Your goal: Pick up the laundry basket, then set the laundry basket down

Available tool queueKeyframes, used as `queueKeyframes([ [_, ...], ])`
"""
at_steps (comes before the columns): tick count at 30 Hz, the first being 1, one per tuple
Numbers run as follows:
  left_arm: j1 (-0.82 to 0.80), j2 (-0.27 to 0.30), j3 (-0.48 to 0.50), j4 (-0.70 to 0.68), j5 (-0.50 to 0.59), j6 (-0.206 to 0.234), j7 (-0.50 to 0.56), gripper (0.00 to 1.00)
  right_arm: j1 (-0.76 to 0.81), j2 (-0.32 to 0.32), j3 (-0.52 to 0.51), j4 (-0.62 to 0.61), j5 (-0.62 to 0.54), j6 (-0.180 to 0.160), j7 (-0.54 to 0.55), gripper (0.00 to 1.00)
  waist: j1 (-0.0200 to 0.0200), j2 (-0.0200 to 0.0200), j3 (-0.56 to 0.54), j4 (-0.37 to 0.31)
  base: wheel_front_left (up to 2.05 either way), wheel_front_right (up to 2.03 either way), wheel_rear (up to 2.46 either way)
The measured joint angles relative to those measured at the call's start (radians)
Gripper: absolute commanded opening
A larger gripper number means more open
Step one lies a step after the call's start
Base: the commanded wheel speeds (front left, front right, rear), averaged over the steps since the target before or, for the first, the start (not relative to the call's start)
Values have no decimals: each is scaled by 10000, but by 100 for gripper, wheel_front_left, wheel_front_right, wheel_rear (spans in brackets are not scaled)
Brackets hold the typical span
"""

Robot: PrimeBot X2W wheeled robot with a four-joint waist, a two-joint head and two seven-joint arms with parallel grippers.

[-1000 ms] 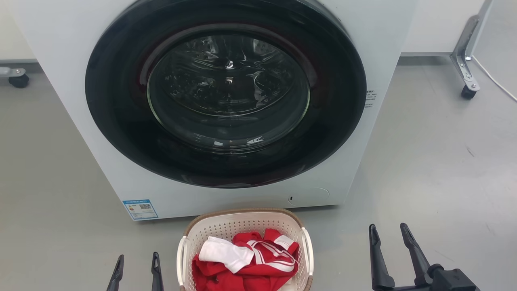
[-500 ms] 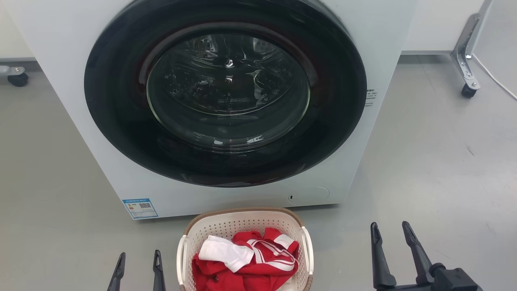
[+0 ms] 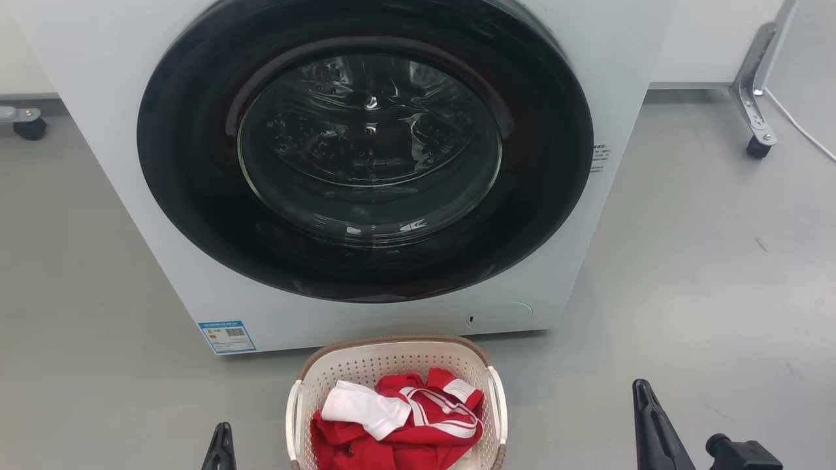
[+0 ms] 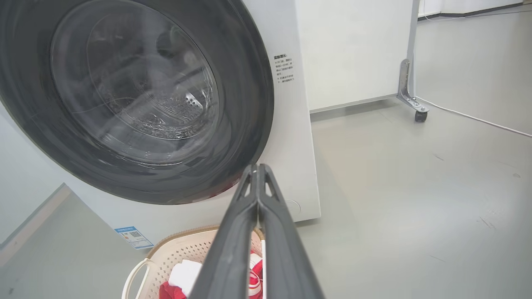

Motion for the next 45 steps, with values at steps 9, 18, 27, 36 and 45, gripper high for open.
queueKeyframes([
  [9, -175, -8, 209, 203, -1388, -251, 353, 0, -184, 33, -343, 205, 1294, 178, 353, 0, 0, 0, -22, 5, 0, 0, 0],
  [18, -465, -15, 370, 364, -2798, -437, 721, 0, -249, 69, -734, 403, 2581, 420, 715, 0, 0, 0, -46, 12, 0, 0, 0],
  [27, -690, -29, 602, 575, -4194, -675, 1068, 0, -430, 96, -1120, 621, 3858, 627, 1064, 0, 0, 0, -71, 18, 0, 0, 0],
  [36, -948, -46, 786, 805, -5517, -880, 1446, 0, -631, 127, -1499, 876, 5106, 878, 1413, 0, 0, 0, -95, 25, 0, 0, 0],
  [45, -1270, -56, 978, 943, -6824, -1137, 1766, 0, -841, 171, -1875, 1083, 6353, 1072, 1760, 0, 0, 0, -118, 30, 0, 0, 0],
])
